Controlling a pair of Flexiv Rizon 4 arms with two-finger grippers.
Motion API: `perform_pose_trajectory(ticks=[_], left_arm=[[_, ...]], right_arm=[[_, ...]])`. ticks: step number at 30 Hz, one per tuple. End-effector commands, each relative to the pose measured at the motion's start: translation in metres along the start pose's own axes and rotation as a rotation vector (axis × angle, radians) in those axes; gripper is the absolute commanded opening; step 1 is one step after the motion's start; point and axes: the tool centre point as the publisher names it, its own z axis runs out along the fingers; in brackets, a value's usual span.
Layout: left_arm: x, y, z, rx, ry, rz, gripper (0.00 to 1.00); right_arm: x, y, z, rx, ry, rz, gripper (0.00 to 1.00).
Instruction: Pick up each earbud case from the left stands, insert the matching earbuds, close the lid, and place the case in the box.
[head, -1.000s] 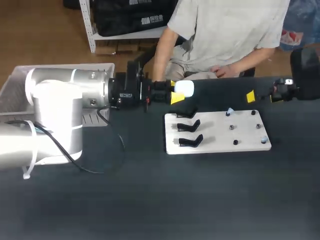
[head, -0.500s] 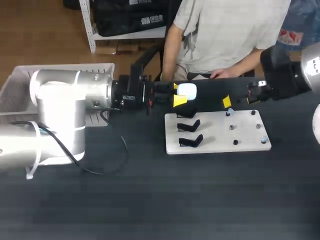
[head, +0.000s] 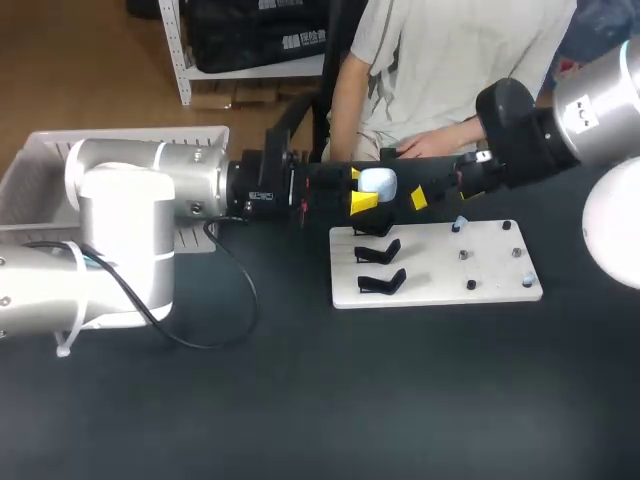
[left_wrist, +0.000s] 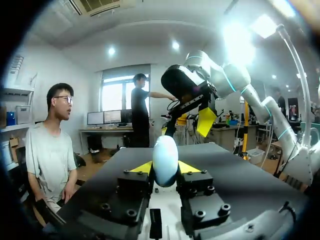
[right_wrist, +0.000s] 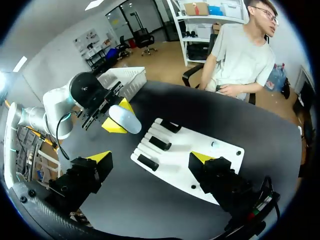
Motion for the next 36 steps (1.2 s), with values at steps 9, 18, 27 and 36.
perform_pose_trajectory(ticks=[9,18,27,36], left_arm=[[0.001,0.001,0.001,0.0,-0.003,0.002,0.0],[0.001,0.001,0.001,0.0,-0.003,0.002,0.0],[0.001,0.001,0.001,0.0,-0.003,0.002,0.0],[0.001,0.001,0.001,0.0,-0.003,0.002,0.0]], right_arm=[[-0.019,0.012,0.029,0.006,0.03,-0.001,1.0],[-0.023,0.011,0.033,0.006,0.036,-0.001,1.0],[-0.025,0.008,0.038,0.01,0.045,-0.002,1.0],[-0.026,0.007,0.04,0.014,0.048,0.0,1.0]])
